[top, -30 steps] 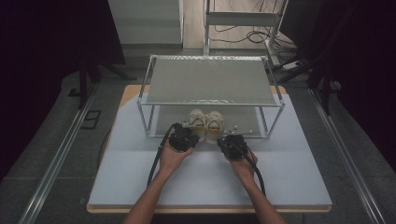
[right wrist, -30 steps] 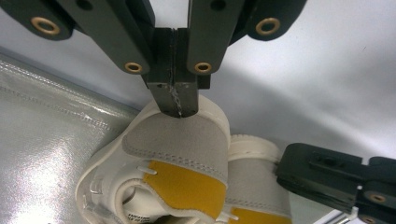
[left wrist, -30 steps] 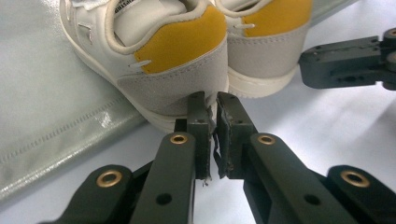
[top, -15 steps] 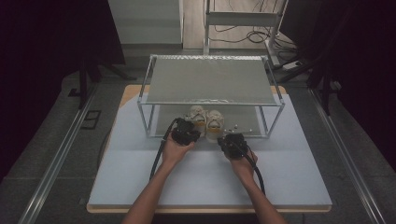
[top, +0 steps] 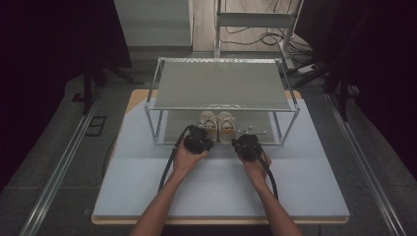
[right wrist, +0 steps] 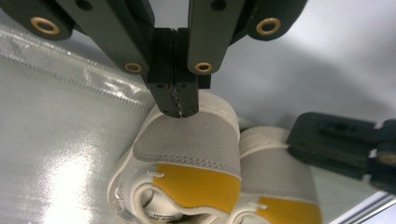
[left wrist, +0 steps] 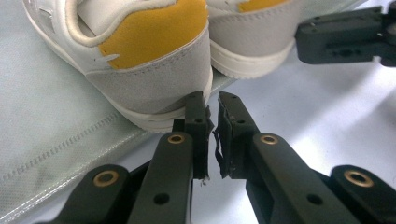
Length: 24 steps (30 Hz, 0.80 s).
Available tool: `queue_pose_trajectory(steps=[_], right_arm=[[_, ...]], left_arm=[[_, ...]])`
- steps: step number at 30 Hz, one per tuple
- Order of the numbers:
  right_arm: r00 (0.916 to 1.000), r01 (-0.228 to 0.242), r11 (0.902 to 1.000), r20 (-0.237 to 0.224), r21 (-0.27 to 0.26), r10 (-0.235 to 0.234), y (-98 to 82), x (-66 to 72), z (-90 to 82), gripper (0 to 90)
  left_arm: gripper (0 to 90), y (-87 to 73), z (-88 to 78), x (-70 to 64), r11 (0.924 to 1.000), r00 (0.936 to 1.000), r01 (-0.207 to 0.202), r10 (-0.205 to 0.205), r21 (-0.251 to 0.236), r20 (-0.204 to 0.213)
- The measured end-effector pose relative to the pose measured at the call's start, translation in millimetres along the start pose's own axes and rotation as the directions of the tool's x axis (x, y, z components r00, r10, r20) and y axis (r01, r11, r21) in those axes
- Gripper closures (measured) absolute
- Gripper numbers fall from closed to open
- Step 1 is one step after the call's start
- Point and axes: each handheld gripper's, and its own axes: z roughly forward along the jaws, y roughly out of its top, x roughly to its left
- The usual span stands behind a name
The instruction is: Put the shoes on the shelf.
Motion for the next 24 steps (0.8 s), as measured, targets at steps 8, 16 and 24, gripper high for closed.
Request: queue_pose_trajectory(steps=[8,16,24], right_arm=[[0.9998,-0.018,0.9997,-0.006,-0.014,0.018,0.3,-1.1,11.0,88.3],[0.9998,-0.015,0.9998,-0.009,-0.012,0.015,-0.5,-0.6,12.3,88.6],[0.9999,-0.011,0.9999,-0.010,-0.010,0.011,-0.5,-0.5,12.6,88.9]], left_arm=[[82.2,1.2,0.2,3.9,0.9994,0.9993,-0.036,0.036,0.000,0.008],[82.5,4.7,1.0,2.7,0.9992,0.9992,-0.040,0.040,-0.003,0.008],[82.5,11.7,7.0,7.6,0.9983,0.9982,-0.059,0.059,-0.001,-0.008]])
